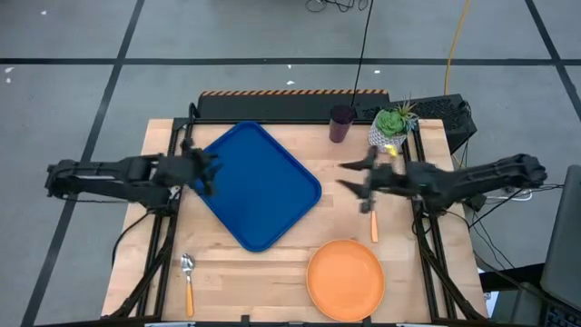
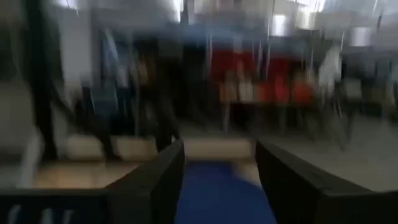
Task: Pick and place plate/cup/fork/spoon on tray
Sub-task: Prepare the blue serving tray
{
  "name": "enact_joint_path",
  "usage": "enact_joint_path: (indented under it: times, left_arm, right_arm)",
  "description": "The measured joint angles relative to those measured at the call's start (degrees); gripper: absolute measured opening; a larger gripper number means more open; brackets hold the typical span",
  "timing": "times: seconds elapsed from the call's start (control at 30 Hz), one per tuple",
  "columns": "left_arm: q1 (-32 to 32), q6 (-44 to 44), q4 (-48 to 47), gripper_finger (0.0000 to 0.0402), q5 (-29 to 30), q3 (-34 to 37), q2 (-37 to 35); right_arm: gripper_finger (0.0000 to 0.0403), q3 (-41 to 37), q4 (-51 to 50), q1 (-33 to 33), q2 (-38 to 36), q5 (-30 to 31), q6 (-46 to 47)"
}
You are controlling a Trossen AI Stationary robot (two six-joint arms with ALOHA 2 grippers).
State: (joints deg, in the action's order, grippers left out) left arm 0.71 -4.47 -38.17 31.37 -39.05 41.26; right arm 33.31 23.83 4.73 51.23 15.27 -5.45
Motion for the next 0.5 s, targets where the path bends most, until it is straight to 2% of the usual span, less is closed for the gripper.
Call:
enact_joint_path:
  times: [0.1,0.17,0.33,0.5]
  left_arm:
    - [0.71,-0.79,-1.88,0.0177,-6.89,0.16,6.51]
    - [0.07,-0.56,-1.67,0.0188,-9.77,0.5,9.81]
    - [-3.55,1.03,-2.1,0.0195,-9.62,1.01,15.65]
    - [-7.56,0.71,-1.61,0.0195,-8.87,1.01,18.85]
  right_arm:
    - [0.0214,9.83,-17.26,-1.98,9.94,-0.01,1.1]
    - [0.0216,14.56,-23.98,-2.55,15.98,0.02,-0.09]
    - [0.0211,21.3,-32.23,-1.86,25.77,-0.4,-6.32]
    - [0.0212,22.45,-40.79,-0.04,32.27,-2.67,-10.68]
